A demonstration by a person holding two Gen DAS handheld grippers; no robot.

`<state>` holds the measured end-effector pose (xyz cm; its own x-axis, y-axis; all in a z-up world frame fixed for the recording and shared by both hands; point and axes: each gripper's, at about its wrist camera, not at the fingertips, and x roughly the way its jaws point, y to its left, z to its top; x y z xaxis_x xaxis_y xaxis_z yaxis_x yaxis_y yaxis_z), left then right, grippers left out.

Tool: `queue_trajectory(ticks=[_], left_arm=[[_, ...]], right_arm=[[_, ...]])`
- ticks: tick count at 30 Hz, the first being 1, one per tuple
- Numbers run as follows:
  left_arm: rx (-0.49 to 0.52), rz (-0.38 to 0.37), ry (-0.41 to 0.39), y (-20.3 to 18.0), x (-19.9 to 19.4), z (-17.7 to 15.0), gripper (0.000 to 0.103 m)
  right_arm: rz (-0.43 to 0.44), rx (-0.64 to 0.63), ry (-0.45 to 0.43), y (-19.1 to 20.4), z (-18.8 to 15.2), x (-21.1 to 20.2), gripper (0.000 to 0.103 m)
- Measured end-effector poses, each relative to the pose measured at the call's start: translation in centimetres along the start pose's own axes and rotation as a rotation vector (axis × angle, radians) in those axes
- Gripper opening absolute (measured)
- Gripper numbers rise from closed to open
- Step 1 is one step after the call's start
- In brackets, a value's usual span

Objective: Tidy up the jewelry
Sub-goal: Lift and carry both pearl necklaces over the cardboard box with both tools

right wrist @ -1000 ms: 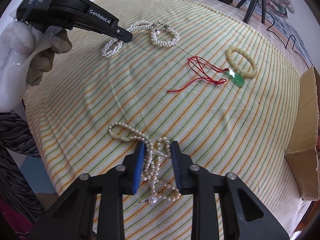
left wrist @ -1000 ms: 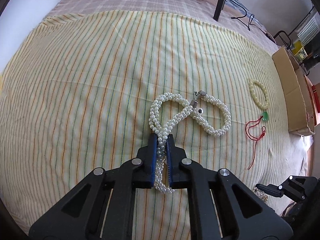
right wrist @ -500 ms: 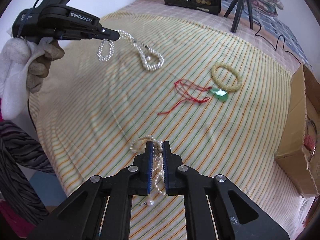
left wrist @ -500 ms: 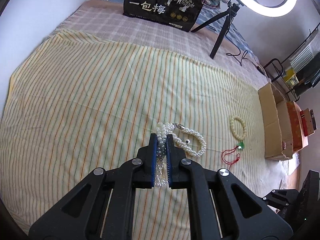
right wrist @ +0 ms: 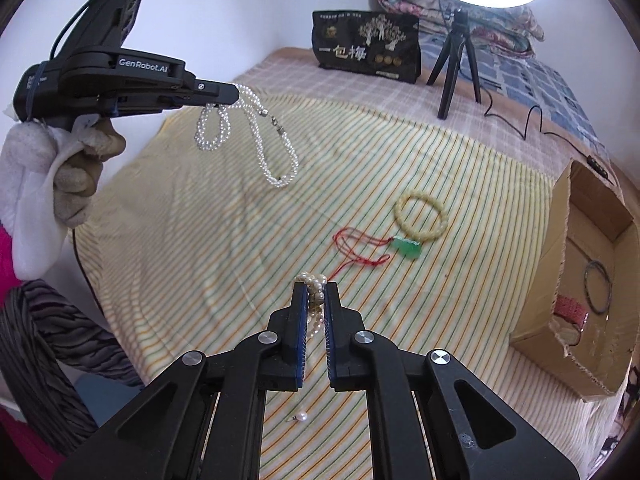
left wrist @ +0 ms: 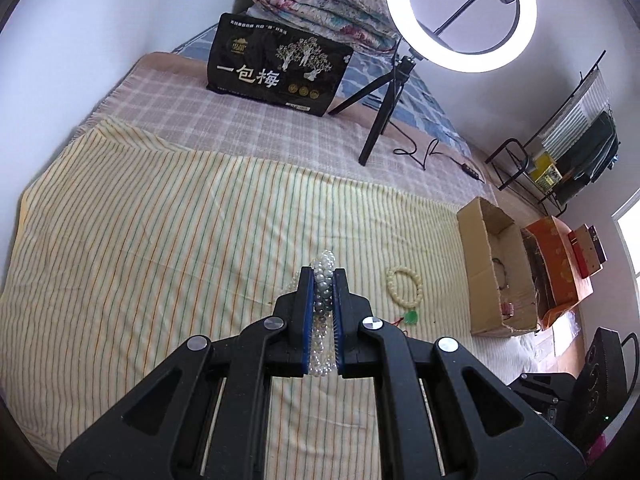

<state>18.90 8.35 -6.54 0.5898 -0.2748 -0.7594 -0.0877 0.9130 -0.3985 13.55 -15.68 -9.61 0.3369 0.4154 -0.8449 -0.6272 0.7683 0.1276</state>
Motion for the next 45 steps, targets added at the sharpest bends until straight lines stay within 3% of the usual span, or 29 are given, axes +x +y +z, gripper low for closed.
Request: queue_trajectory(ticks=[20, 33, 45], left_arm=[[0.099, -0.137, -0.072, -8.3, -2.5, 0.7, 0.006], [0.18, -0.216, -0.046, -14.9, -0.9, -0.1, 0.006], [0.24, -0.294, -0.027, -21.6, 1.7, -0.7, 0.006]], right_arm=[[-0.075, 0.132, -0.181, -6.0, 1.2, -6.8, 0.006], [-0.173, 0.259, -0.252, -12.4, 0.3, -10.4, 0.006], [-0.271, 0.331, -0.263, -18.0, -0.2, -11.1, 0.006]])
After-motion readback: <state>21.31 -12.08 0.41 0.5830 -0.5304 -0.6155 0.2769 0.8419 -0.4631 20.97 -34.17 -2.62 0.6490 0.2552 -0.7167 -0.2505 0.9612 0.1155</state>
